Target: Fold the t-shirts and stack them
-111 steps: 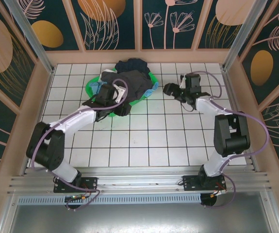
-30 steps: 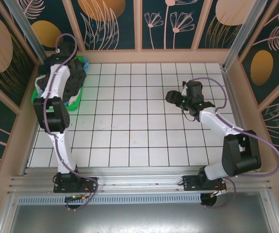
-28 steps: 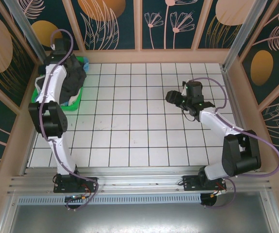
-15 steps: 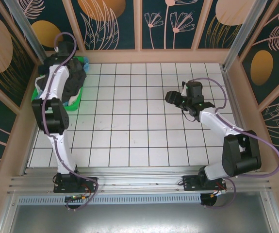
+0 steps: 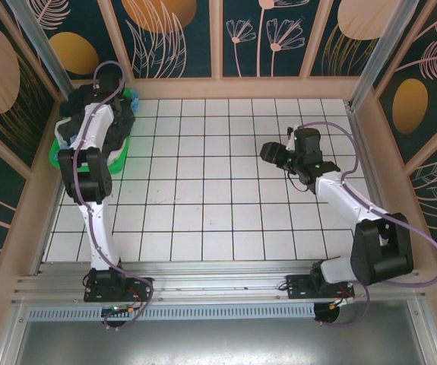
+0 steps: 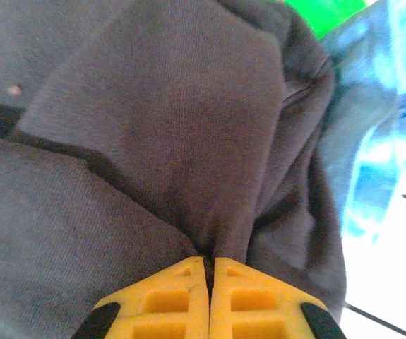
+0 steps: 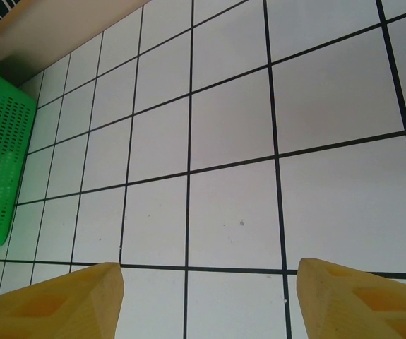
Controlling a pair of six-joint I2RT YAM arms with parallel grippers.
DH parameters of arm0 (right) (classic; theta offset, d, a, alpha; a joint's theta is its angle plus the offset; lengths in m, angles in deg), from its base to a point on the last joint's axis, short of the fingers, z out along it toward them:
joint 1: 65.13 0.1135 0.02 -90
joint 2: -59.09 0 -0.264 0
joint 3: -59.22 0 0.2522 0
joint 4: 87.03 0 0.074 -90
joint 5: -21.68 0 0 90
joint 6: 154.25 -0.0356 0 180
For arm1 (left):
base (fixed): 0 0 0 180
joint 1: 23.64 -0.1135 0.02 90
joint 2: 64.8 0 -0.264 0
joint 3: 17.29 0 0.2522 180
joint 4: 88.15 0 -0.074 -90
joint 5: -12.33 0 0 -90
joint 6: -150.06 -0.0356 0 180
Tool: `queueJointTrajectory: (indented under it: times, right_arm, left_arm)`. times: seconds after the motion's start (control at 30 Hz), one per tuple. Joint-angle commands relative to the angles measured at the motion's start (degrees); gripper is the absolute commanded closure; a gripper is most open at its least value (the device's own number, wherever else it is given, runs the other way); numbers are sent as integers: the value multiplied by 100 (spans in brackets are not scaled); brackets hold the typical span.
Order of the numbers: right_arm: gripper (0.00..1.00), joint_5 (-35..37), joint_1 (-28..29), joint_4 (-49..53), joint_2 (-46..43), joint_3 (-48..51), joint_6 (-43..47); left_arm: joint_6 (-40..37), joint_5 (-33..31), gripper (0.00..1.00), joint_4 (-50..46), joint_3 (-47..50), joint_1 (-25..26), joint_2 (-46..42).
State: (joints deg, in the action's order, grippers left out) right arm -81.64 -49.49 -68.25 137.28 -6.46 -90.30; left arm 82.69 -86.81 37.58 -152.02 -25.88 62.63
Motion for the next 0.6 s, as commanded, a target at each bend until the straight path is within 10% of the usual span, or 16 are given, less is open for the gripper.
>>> queueJointTrajectory:
  times: [0.0,0.23,0.4,0.57]
  right_arm:
    - [36,50,41,-224,-394,177,46]
    - [42,-299,40,-1524,-994,749,-90]
    - [42,-631,45,-1788,-981,646,-103]
    - [42,-823,49,-1859,-1172,647,-125]
  left_arm:
    - [-89,-319,100,733,450,179,-1728]
    - [-249,735,100,2456,1589,500,-4107]
    - [-431,2089,100,2503,666,1345,-4120]
    - [-666,2152,100,2232,-467,2713,-3608]
